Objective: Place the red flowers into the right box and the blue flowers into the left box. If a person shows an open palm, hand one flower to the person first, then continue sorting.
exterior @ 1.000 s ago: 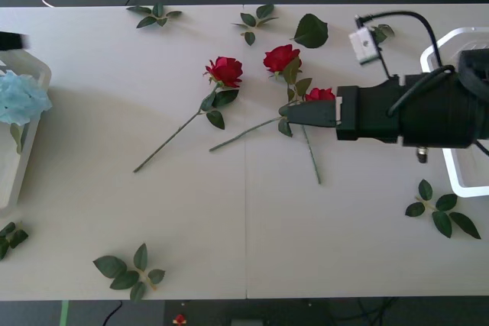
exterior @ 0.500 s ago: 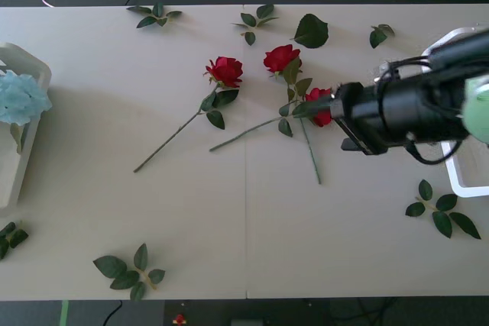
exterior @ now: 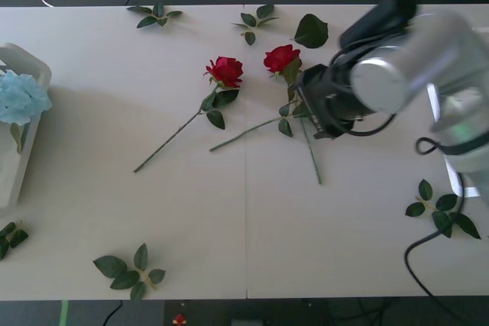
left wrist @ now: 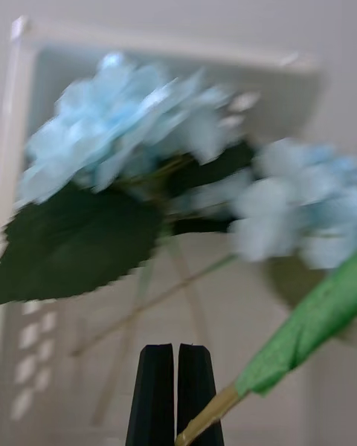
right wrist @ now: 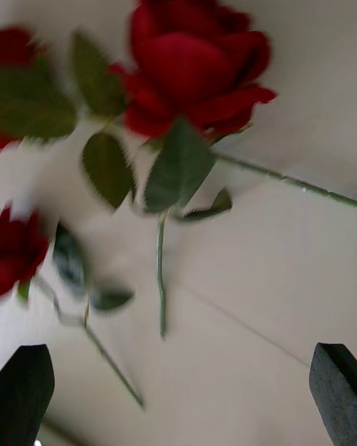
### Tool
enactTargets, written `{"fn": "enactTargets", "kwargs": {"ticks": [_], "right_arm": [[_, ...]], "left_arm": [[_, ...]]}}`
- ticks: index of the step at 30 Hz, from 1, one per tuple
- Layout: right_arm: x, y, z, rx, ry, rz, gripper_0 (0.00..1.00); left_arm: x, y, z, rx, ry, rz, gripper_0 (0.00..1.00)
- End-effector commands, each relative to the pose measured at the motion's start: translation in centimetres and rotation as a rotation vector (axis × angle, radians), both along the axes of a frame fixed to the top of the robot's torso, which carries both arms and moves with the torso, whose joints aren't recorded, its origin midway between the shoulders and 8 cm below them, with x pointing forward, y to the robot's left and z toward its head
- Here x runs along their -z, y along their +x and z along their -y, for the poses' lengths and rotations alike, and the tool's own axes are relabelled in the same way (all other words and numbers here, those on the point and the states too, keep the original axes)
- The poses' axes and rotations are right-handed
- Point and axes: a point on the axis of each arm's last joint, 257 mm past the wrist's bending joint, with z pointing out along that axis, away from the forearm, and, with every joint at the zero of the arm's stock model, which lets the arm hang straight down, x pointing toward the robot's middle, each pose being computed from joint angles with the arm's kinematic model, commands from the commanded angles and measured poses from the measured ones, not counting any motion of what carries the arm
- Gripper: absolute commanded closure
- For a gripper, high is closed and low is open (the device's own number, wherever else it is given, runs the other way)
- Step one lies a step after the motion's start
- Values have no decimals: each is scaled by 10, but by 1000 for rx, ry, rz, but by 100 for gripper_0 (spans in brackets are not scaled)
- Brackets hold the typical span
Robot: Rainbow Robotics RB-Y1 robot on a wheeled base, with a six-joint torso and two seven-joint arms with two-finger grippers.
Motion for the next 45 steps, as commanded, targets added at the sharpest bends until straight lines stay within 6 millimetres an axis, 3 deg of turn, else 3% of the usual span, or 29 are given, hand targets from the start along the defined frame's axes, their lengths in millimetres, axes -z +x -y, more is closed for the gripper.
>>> {"fn": "enactTargets", "kwargs": {"ticks": [1, 9, 19, 25, 35, 36, 38, 39, 40, 41, 42, 43, 44, 45], "right_arm": [[2, 18, -29, 69, 0, 2, 0], [30, 42, -47, 127, 7, 20, 0], [52, 68, -49, 150, -19, 42, 0], [58, 80, -46, 171, -31, 46, 0], [69, 84, -46, 169, -44, 50, 0], [70, 83, -47, 166, -46, 49, 0], [72, 82, -48, 164, -50, 50, 0], [73, 82, -49, 163, -50, 51, 0], [75, 81, -49, 161, -52, 51, 6], [75, 83, -48, 163, -53, 52, 28], [76, 82, -50, 161, -52, 51, 45], [78, 82, -51, 161, -50, 50, 81], [78, 83, -50, 163, -50, 50, 95], [77, 84, -50, 163, -47, 53, 100]], "left_arm": [[49, 0, -7, -61, 52, -10, 100], [105, 8, -5, -135, 88, 26, 100], [155, -1, 8, -211, 20, 42, 100], [151, 11, 10, -248, 11, 98, 100], [139, 18, 6, -239, 42, 119, 99], [138, 18, 5, -236, 49, 120, 96], [133, 19, 3, -231, 59, 127, 52], [130, 20, 2, -229, 62, 130, 37], [128, 21, 2, -226, 61, 133, 24], [126, 21, 1, -225, 67, 135, 10], [125, 20, -1, -224, 68, 134, 4], [122, 20, -1, -217, 69, 134, 0], [122, 20, 0, -210, 71, 130, 0], [119, 20, 0, -203, 68, 128, 0]]}}
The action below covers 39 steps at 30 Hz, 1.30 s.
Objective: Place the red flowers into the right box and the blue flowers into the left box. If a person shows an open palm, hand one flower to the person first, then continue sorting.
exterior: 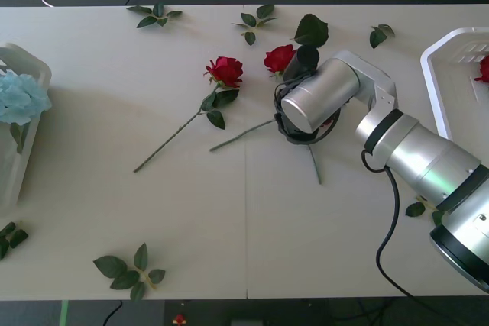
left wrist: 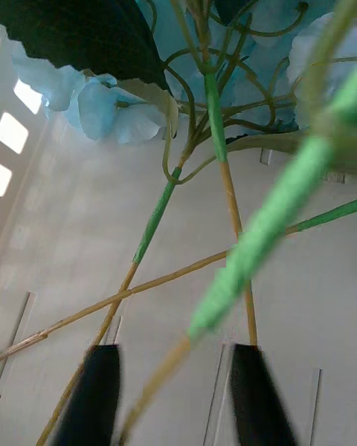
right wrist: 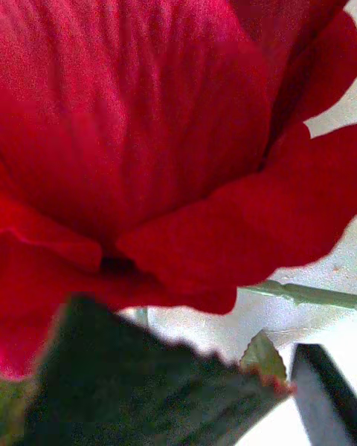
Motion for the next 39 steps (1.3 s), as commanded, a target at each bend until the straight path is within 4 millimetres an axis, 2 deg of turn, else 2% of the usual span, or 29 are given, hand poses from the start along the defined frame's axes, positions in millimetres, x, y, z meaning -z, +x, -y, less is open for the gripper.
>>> {"fn": "enactTargets", "kwargs": {"ticks": [1, 7, 14, 20, 24, 26, 28, 32, 36, 39], "right_arm": [[-25, 11, -36, -36, 28, 51, 100], [-25, 11, -36, -37, 29, 51, 100], [-25, 10, -37, -42, 30, 51, 100], [-26, 9, -36, -49, 19, 40, 100], [-40, 8, -31, -51, 13, 30, 100], [-47, 5, -29, -61, 6, 29, 100], [-58, 1, -26, -79, -1, 23, 100], [-75, -5, -16, -110, -33, 31, 100], [-99, -12, 8, -197, -107, 51, 100], [-116, -16, 34, -274, -167, 85, 100]], "left_arm": [[-35, 2, -16, 23, 37, 21, 0], [-59, -4, -13, 97, 24, -4, 0], [-92, -20, 2, 217, -26, -50, 0], [-138, -49, 4, 320, -18, -106, 0], [-175, -75, 1, 366, 19, -163, 0], [-182, -85, 6, 375, 0, -196, 0], [-195, -97, 23, 404, -51, -239, 0], [-220, -97, 58, 449, -105, -271, 0], [-249, -81, 101, 456, -153, -322, 0], [-260, -61, 124, 447, -146, -354, 0]]}}
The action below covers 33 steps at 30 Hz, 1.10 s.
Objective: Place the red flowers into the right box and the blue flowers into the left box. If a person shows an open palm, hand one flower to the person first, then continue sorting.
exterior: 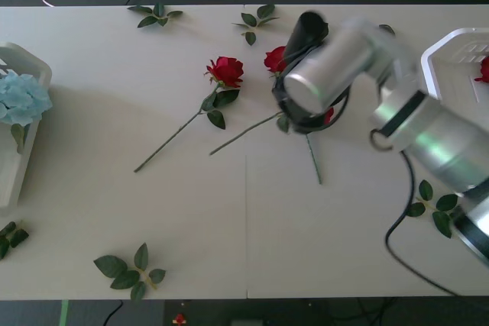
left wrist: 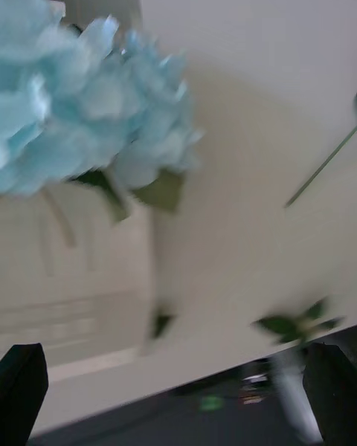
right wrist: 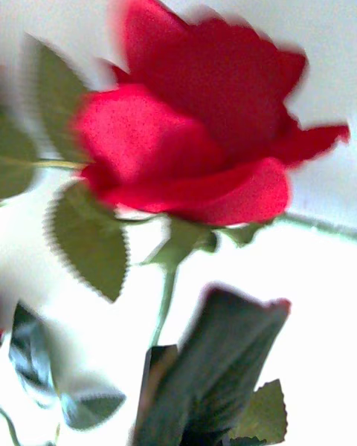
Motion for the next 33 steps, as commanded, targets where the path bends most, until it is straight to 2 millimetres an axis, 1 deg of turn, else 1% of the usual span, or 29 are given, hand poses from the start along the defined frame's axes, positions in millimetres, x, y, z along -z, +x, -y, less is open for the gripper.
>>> {"fn": "enactTargets", "kwargs": {"ticks": [1, 2, 3, 4, 6, 9, 11, 12, 13, 14, 15, 16, 18, 19, 21, 22, 23, 26, 27, 29, 31, 32, 33], "right_arm": [[-55, 11, 40, -119, -66, 106, 100], [-63, 10, 54, -150, -83, 124, 100], [-67, 10, 60, -169, -92, 135, 100], [-67, 9, 65, -177, -98, 135, 100], [-69, 7, 80, -209, -113, 141, 100], [-67, 7, 90, -218, -129, 142, 100], [-68, 7, 90, -211, -126, 143, 99], [-68, 7, 90, -209, -121, 141, 67], [-68, 7, 89, -208, -119, 140, 27], [-68, 6, 89, -206, -116, 140, 0], [-68, 6, 89, -206, -116, 140, 0], [-67, 6, 87, -204, -112, 140, 0], [-67, 5, 85, -204, -104, 136, 0], [-67, 5, 84, -204, -102, 136, 0], [-65, 4, 82, -205, -97, 129, 0], [-65, 3, 81, -207, -93, 128, 0], [-64, 3, 81, -208, -94, 126, 0], [-61, 1, 81, -225, -108, 121, 0], [-59, 0, 81, -228, -111, 118, 0], [-52, -5, 86, -269, -154, 99, 0], [-47, -8, 89, -291, -175, 90, 0], [-40, -12, 92, -314, -194, 86, 0], [-40, -12, 92, -314, -194, 86, 0]], "left_arm": [[-53, 34, 26, 39, 115, 16, 0], [-55, 46, 39, 33, 110, 11, 0], [-55, 54, 48, 31, 104, 7, 0], [-55, 59, 52, 30, 104, 7, 0], [-51, 81, 71, 26, 125, 9, 0], [-49, 103, 83, 37, 218, 35, 0], [-45, 111, 90, 50, 262, 43, 0], [-43, 118, 97, 62, 281, 51, 0], [-41, 121, 101, 70, 290, 54, 0], [-35, 132, 118, 104, 314, 63, 0], [-35, 132, 118, 104, 314, 63, 0], [-25, 142, 135, 144, 362, 61, 0], [-15, 154, 160, 196, 398, 68, 0], [-13, 158, 167, 205, 406, 71, 0], [-3, 172, 193, 246, 424, 95, 0], [0, 179, 207, 262, 431, 112, 0], [2, 182, 213, 270, 435, 119, 0], [5, 196, 246, 314, 465, 152, 0], [6, 198, 252, 322, 472, 157, 0], [7, 205, 271, 342, 491, 174, 0], [9, 207, 280, 355, 497, 181, 0], [10, 209, 292, 369, 503, 188, 0], [10, 209, 292, 369, 503, 188, 0]]}}
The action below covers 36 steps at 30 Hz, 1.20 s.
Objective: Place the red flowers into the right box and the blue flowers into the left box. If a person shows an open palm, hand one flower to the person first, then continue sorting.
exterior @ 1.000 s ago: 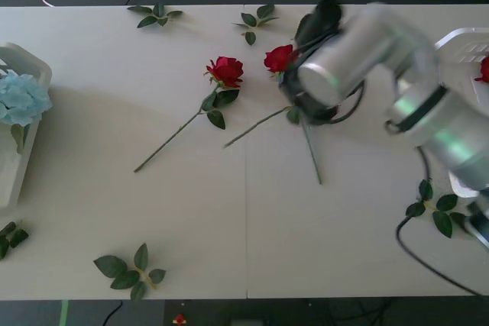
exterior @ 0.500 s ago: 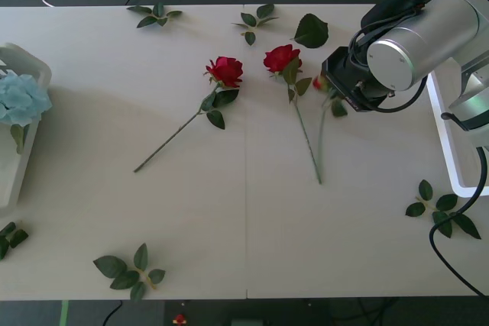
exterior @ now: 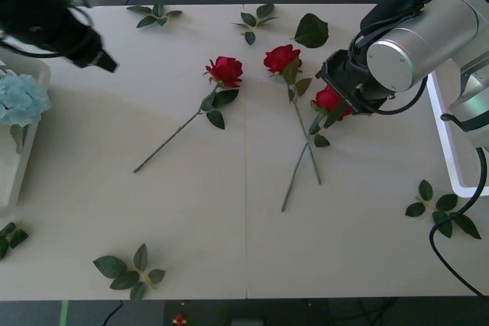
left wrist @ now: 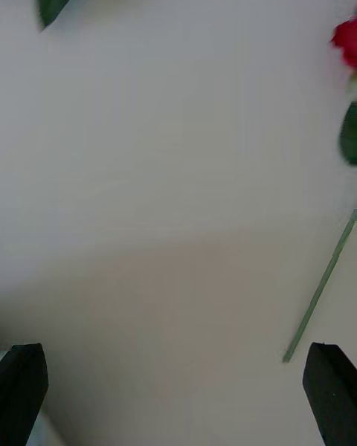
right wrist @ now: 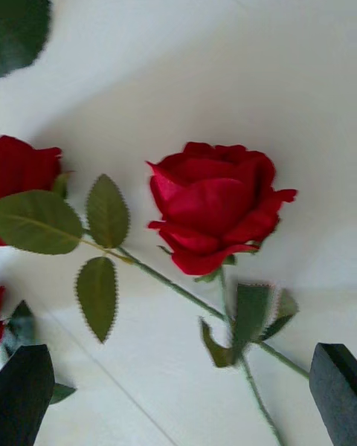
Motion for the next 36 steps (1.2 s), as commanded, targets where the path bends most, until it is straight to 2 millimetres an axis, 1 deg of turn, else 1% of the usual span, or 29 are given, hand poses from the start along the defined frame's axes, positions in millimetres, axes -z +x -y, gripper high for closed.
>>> {"fn": "enactTargets", "kwargs": {"ticks": [1, 2, 4, 5, 7, 8, 10, 14, 17, 19, 21, 25, 27, 30, 31, 33, 34, 35, 36], "right_arm": [[14, -14, 10, -116, -96, 13, 0], [19, -17, 11, -121, -101, 9, 0], [35, -24, 15, -127, -128, -2, 0], [38, -24, 15, -128, -137, -1, 0], [55, -28, 16, -139, -195, 3, 0], [59, -28, 15, -143, -207, 3, 0], [72, -27, 13, -148, -236, 0, 0], [87, -20, 0, -177, -262, 16, 0], [90, -12, -10, -190, -273, 29, 0], [92, -5, -20, -192, -259, 38, 0], [93, 4, -27, -190, -255, 51, 0], [97, 17, -30, -181, -260, 71, 0], [99, 25, -29, -173, -264, 84, 0], [101, 31, -29, -168, -257, 92, 0], [101, 34, -29, -166, -258, 97, 0], [102, 36, -26, -161, -263, 100, 0], [104, 37, -23, -155, -267, 100, 14], [105, 38, -24, -155, -264, 101, 34], [105, 38, -24, -154, -262, 102, 48]], "left_arm": [[-31, 18, 50, 43, 2, 83, 0], [-27, 18, 56, 53, 4, 80, 0], [-20, 20, 66, 81, 26, 87, 0], [-18, 21, 70, 91, 31, 90, 0], [-3, 23, 79, 126, 63, 101, 0], [1, 24, 82, 134, 71, 103, 0], [13, 24, 89, 157, 96, 110, 0], [25, 22, 102, 181, 84, 106, 0], [30, 18, 113, 199, 57, 94, 0], [34, 16, 122, 212, 40, 90, 0], [39, 13, 134, 228, 30, 84, 0], [49, 9, 147, 244, 37, 77, 0], [59, 10, 152, 254, 68, 83, 0], [74, 9, 152, 240, 103, 87, 0], [81, 9, 152, 229, 122, 87, 0], [88, 9, 153, 214, 141, 94, 0], [94, 8, 155, 208, 152, 92, 0], [97, 7, 155, 203, 160, 91, 0], [99, 6, 156, 204, 160, 88, 0]]}}
